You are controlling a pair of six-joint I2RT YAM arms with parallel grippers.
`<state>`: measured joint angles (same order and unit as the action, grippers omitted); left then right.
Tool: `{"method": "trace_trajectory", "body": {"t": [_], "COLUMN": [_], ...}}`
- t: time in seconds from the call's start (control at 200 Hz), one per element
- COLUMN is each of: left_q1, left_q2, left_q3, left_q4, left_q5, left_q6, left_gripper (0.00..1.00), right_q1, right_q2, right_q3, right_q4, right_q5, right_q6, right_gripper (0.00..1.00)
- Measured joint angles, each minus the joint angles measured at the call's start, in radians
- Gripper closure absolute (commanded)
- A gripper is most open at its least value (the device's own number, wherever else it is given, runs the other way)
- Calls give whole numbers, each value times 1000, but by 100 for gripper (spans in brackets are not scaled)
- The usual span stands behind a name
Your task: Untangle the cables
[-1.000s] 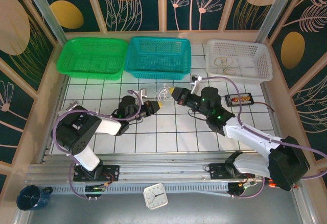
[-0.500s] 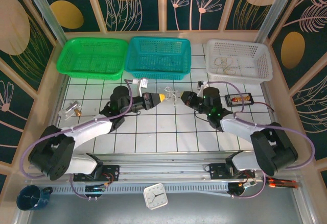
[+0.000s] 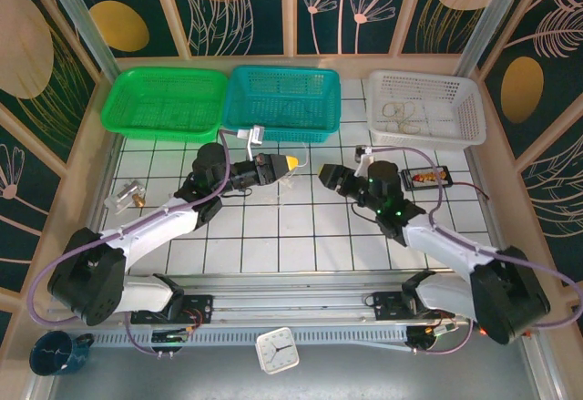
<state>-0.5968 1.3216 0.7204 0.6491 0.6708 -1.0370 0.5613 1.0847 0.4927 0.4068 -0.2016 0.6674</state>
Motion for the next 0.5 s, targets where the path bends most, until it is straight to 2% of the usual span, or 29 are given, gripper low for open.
{"method": "trace_trajectory", "body": {"t": [0.21, 0.5], "left_q1": [0, 0], "left_q2": [21, 77], "left_q3": [32, 119], "left_q4": [2, 6], "left_q5": [-7, -18], "left_q6": [-50, -88], "left_gripper": [100, 100], "right_q1": [47, 102], "right_q2": [-87, 32], "right_q3": [0, 25], "right_q4": [27, 146], "right_q5": [38, 52], "right_q6": [-77, -140], "right_gripper": [36, 38]}}
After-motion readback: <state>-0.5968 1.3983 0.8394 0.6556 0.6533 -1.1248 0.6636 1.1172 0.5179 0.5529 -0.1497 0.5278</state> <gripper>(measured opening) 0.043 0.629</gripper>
